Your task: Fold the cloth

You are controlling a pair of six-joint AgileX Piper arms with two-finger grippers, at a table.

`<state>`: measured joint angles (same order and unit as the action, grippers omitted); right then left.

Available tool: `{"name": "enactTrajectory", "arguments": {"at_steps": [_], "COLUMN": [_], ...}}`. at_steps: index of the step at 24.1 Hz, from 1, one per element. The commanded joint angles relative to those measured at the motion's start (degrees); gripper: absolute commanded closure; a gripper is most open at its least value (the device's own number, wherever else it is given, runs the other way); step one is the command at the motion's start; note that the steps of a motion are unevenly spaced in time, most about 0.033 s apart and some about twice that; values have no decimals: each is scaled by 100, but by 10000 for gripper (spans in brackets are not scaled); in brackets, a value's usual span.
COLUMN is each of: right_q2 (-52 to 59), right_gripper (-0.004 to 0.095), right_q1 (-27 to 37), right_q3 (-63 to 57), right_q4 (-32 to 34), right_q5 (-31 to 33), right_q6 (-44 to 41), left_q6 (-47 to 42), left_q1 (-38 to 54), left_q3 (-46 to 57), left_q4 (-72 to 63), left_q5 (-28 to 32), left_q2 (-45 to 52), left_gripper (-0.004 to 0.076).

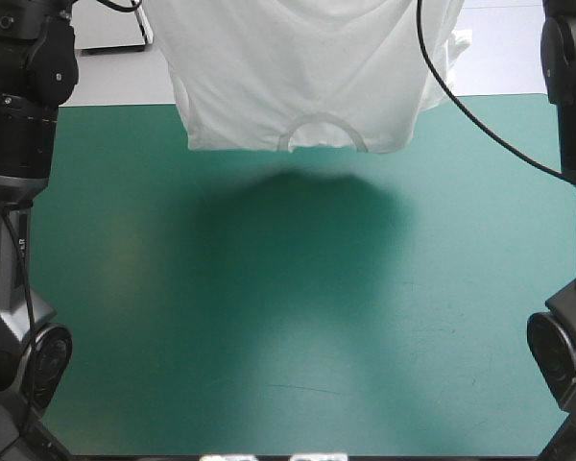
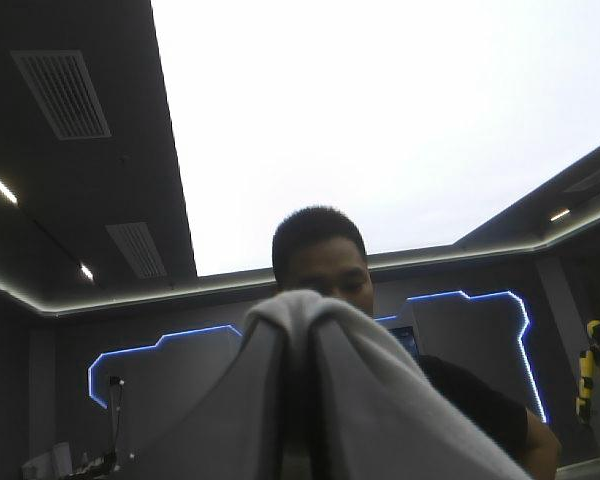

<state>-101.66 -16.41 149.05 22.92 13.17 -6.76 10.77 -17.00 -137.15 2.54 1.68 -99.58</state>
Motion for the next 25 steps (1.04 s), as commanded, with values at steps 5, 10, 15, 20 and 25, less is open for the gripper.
{"name": "enactTrajectory", "arguments": {"at_steps": [5,10,15,20,25], "right_q2": [-370,-1047,-1108,-606,389], "right_gripper": [925,925,925,923,923], "right_q1": [37,402,659,606,482], "right_q3": [130,130,-903,-2905,-5292], "right_q4": [-91,-1255,-1643,-2031,-1844], "right_q5": [1353,2560,3257,3521,3011], "right_q6": [-161,153,291,405,399], "left_q6": [111,-221,-428,-428,-388], "left_q1": [112,373,453,453,453], "left_q3": [-51,945,2765,4734,6068], "left_q4": [-71,-143,-174,-189,-348], "left_q5": [-1000,-1852,-2709,-2926,-2942], "left_q2": [-280,-433,-100,702,1314], "left_gripper": [733,733,733,733,733]}}
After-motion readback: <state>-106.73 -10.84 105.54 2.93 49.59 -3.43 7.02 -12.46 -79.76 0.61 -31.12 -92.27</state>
